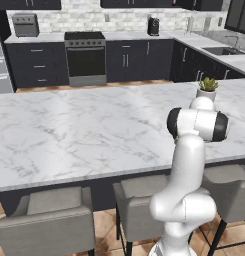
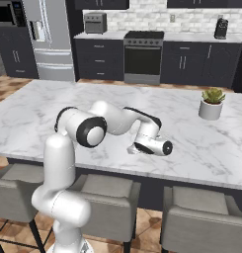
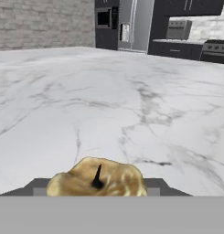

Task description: Get the candle and the wine from the cabinet and move them to the dining counter.

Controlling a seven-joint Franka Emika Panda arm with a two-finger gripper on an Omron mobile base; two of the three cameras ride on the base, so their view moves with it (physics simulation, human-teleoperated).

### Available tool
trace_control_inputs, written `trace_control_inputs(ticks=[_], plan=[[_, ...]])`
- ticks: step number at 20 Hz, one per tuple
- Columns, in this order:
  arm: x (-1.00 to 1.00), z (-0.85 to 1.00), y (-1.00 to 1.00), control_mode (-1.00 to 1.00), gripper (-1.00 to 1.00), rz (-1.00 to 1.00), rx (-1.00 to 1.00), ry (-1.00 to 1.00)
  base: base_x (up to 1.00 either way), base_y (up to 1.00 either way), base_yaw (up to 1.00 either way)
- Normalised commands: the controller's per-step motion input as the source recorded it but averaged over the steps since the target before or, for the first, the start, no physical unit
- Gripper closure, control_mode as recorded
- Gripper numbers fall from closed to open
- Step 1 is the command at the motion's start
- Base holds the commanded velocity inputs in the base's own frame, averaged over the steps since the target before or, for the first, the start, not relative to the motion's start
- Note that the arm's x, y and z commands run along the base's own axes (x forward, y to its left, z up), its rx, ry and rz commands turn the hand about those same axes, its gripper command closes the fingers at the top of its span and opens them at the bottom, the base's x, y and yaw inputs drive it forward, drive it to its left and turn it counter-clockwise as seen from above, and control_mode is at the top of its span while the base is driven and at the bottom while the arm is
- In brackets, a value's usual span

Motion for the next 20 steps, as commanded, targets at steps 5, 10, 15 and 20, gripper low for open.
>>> trace_control_inputs(ticks=[5, 10, 15, 20], plan=[[0.02, -0.21, 0.00, -1.00, 1.00, 0.00, 0.00, 0.00, 0.00, 0.00, 0.00], [0.06, -0.22, 0.00, -1.00, 1.00, 0.00, 0.00, 0.00, 0.00, 0.00, 0.00], [0.07, -0.22, 0.00, -1.00, 1.00, 0.00, 0.00, 0.00, 0.00, 0.00, 0.00], [0.00, -0.01, 0.00, -1.00, -1.00, 0.00, 0.00, 0.00, 0.00, 0.00, 0.00]])
